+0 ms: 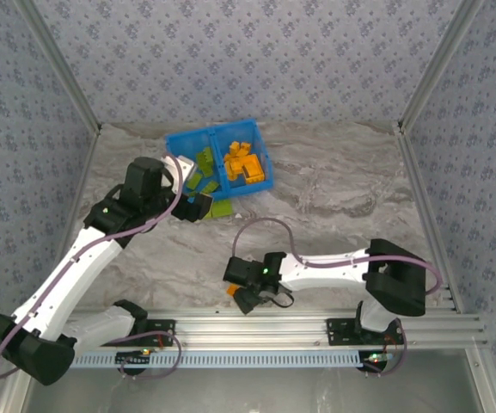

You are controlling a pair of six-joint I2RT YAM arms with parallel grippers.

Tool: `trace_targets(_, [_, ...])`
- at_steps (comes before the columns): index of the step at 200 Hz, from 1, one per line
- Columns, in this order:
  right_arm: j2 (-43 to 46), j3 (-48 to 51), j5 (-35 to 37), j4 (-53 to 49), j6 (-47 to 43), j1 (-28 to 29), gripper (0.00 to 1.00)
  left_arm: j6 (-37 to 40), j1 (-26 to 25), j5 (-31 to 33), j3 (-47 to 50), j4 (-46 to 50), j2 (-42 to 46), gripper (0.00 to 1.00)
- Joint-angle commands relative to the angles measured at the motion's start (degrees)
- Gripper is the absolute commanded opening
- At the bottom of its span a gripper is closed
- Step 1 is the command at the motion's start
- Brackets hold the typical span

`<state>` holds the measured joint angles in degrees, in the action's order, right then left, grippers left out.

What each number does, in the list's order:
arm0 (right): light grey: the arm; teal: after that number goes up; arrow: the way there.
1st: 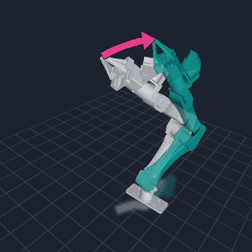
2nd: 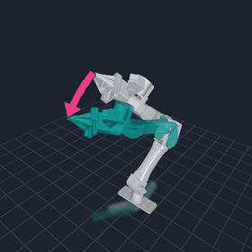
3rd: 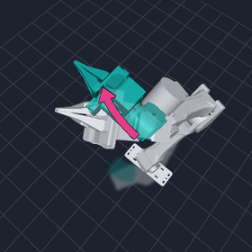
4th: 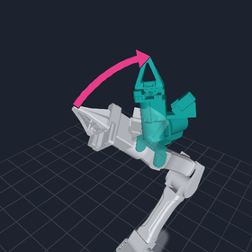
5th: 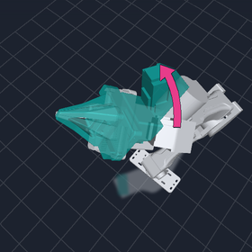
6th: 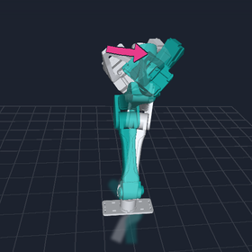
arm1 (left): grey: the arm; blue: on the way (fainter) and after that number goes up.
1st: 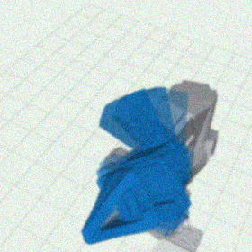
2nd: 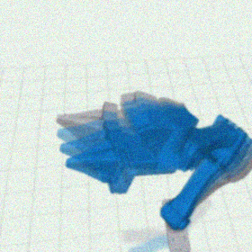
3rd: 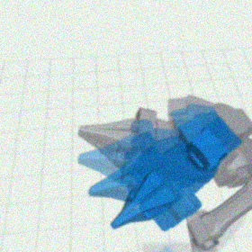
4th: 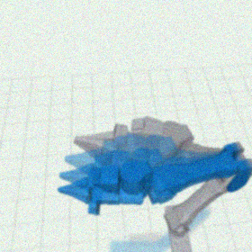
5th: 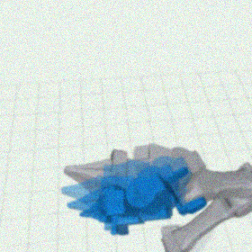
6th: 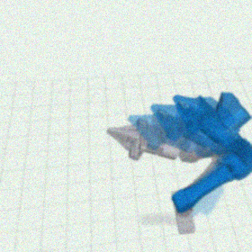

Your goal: Sort the legos into containers by color

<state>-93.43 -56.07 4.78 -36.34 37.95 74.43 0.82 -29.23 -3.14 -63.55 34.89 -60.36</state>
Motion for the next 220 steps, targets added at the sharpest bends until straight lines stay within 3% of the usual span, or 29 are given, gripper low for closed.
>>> trace_targets(1, [-1.86,-2.00,1.76,-0.69,0.76,0.30,0.66,0.28,0.27,0.78,0.10,-0.39,0.61,0.99])
trace_targets(43, [1.63,-0.49,5.18,-3.05,3.71,-0.21,0.35,1.61,0.37,0.63,0.22,-1.70,0.37,0.99])
trace_targets(75, [11.32,2.02,8.81,-4.75,4.72,-3.57,0.33,3.97,0.32,0.87,1.99,-4.43,2.87,0.99])
trace_targets(104, [19.18,-0.49,12.62,-4.69,0.06,-11.28,0.33,4.81,0.41,3.24,4.92,-7.13,5.09,0.99])
trace_targets(128, [20.63,-5.23,12.09,0.74,-6.70,-20.28,0.32,5.17,0.41,3.94,7.29,-8.61,6.04,0.99])
trace_targets(164, [11.49,-19.15,8.83,7.71,-15.72,-30.74,0.33,5.91,0.41,2.21,8.08,-9.31,7.09,0.99])
trace_targets(193, [-2.39,-34.68,6.27,6.87,-20.34,-35.10,0.32,5.65,0.51,-1.89,7.94,-9.11,6.79,0.99])
trace_targets(220, [-16.33,-51.07,5.76,3.45,-22.12,-37.24,0.32,6.19,0.50,-1.36,7.22,-7.74,7.00,0.99])
